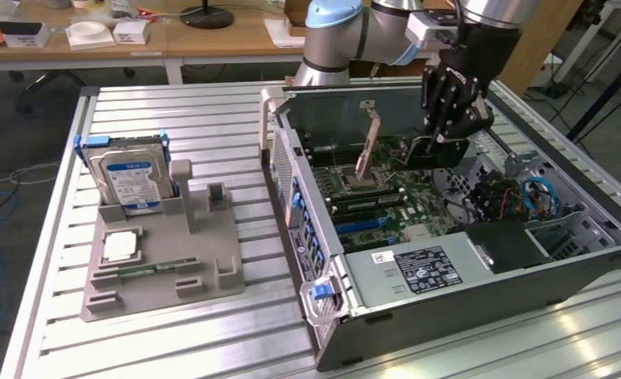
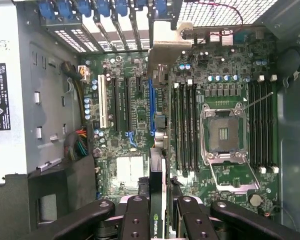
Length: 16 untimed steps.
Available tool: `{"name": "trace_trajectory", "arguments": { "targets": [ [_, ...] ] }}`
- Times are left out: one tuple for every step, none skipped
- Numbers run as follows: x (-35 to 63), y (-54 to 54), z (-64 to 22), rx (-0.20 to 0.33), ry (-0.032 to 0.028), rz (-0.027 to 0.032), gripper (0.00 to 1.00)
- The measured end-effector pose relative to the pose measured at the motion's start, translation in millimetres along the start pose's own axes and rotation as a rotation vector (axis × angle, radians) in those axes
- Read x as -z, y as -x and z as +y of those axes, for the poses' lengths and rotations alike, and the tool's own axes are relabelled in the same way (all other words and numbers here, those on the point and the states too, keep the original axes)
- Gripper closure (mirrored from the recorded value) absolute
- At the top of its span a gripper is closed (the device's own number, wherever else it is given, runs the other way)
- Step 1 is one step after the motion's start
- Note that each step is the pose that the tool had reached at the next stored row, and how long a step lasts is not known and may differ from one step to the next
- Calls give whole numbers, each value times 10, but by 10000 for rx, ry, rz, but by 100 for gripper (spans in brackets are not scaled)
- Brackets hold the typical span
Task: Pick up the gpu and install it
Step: 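Insert the gpu into the slot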
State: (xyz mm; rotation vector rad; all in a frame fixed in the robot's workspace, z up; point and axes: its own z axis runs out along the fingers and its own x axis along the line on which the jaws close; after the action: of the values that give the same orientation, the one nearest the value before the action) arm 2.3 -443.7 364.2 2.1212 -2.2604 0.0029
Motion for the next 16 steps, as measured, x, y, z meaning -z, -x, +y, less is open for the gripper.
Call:
{"name": "trace_trajectory", "arguments": {
  "targets": [
    [-3,0,0,113,-4,1,74],
    [-9,0,0,224,-7,4,74],
    [-17,0,0,303,-18,6,74],
    [-27,1,1,378,-46,8,74],
    [-38,2,0,418,-77,8,74],
    [-53,3,-2,433,-99,7,74],
    [-66,4,-3,433,-107,6,74],
    [-75,5,-3,434,-110,7,74],
    [-84,6,-3,434,-112,7,74],
    [-86,6,-2,432,-112,8,74],
    [-86,6,-2,432,-111,10,74],
    [-85,6,-2,432,-111,13,74],
    [-86,6,-2,432,-111,12,74],
    [-87,6,-2,432,-112,9,74],
    [-89,6,-2,432,-112,9,74],
    [-94,7,-3,433,-113,5,74]
  ]
}}
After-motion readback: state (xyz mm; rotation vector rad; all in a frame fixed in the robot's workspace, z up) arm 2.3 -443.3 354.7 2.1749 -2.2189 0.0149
